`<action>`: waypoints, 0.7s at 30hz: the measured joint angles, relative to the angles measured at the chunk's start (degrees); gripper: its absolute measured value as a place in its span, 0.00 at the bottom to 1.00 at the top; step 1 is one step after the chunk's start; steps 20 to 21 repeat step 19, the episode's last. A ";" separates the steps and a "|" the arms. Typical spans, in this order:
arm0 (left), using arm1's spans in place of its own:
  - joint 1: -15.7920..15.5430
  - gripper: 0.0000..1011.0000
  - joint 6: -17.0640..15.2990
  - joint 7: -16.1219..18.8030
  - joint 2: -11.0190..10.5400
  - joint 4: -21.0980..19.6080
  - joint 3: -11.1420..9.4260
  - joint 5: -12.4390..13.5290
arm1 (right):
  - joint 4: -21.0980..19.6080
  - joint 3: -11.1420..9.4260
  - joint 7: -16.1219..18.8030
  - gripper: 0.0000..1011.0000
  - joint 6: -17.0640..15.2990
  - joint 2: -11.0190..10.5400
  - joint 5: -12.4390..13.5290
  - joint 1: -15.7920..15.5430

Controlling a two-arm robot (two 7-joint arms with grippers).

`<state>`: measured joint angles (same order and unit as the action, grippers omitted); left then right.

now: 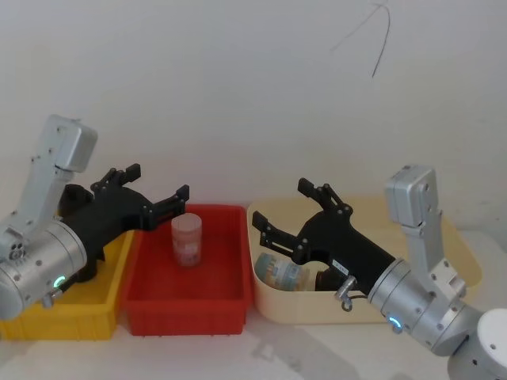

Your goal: Pick up the garbage bag with the one hand and transfer it to the other hand.

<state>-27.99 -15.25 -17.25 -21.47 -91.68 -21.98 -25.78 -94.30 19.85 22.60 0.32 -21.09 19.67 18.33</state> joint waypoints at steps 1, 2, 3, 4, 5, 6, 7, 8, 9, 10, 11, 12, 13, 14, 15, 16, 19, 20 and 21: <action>-0.01 0.99 0.03 -0.01 0.00 0.05 -0.02 0.02 | -0.06 0.01 -0.01 0.99 -0.01 -0.02 0.00 -0.06; -0.05 0.99 0.09 -0.04 0.01 0.10 -0.07 0.06 | -0.19 0.04 -0.02 0.99 -0.02 -0.03 -0.02 -0.13; -0.05 0.99 0.09 -0.04 0.01 0.10 -0.07 0.06 | -0.25 0.05 -0.03 0.99 -0.03 -0.05 -0.02 -0.17; -0.09 0.99 0.14 -0.06 0.01 0.14 -0.10 0.10 | -0.31 0.07 -0.04 0.99 -0.03 -0.06 -0.02 -0.22; -0.10 0.99 0.16 -0.07 0.02 0.16 -0.12 0.12 | -0.41 0.09 -0.04 0.99 -0.04 -0.07 -0.04 -0.28; -0.14 0.99 0.20 -0.10 0.02 0.20 -0.16 0.14 | -0.44 0.10 -0.05 0.99 -0.04 -0.09 -0.04 -0.31; -0.14 0.99 0.22 -0.11 0.03 0.22 -0.18 0.16 | -0.49 0.11 -0.05 0.99 -0.05 -0.10 -0.04 -0.34; -0.15 0.99 0.24 -0.12 0.03 0.24 -0.19 0.17 | -0.54 0.13 -0.06 0.99 -0.05 -0.11 -0.05 -0.37; -0.16 0.99 0.25 -0.13 0.04 0.27 -0.21 0.19 | -0.61 0.14 -0.07 0.99 -0.06 -0.12 -0.06 -0.42; -0.18 0.99 0.29 -0.14 0.05 0.30 -0.23 0.21 | -0.64 0.15 -0.08 0.99 -0.07 -0.12 -0.06 -0.44; -0.19 0.99 0.30 -0.15 0.05 0.32 -0.25 0.23 | -0.66 0.16 -0.08 0.99 -0.07 -0.13 -0.07 -0.45; -0.19 0.99 0.32 -0.15 0.05 0.33 -0.26 0.24 | -0.72 0.17 -0.09 0.99 -0.09 -0.14 -0.07 -0.49; -0.21 0.99 0.35 -0.16 0.06 0.35 -0.27 0.26 | -0.75 0.17 -0.10 0.99 -0.09 -0.14 -0.08 -0.50; -0.22 0.99 0.36 -0.17 0.07 0.37 -0.29 0.28 | -0.79 0.18 -0.11 0.99 -0.10 -0.14 -0.08 -0.52; -0.22 0.99 0.37 -0.18 0.07 0.38 -0.30 0.28 | -0.81 0.18 -0.11 0.99 -0.10 -0.15 -0.08 -0.54; -0.22 0.99 0.37 -0.18 0.07 0.38 -0.30 0.28 | -0.84 0.19 -0.12 0.99 -0.11 -0.16 -0.08 -0.58; -0.24 0.99 0.39 -0.20 0.08 0.41 -0.33 0.31 | -0.90 0.21 -0.14 0.99 -0.13 -0.17 -0.09 -0.62; -0.24 0.99 0.39 -0.20 0.08 0.41 -0.33 0.31 | -0.90 0.21 -0.14 0.99 -0.13 -0.17 -0.09 -0.62; -0.24 0.99 0.39 -0.20 0.08 0.41 -0.33 0.31 | -0.90 0.21 -0.14 0.99 -0.13 -0.17 -0.09 -0.62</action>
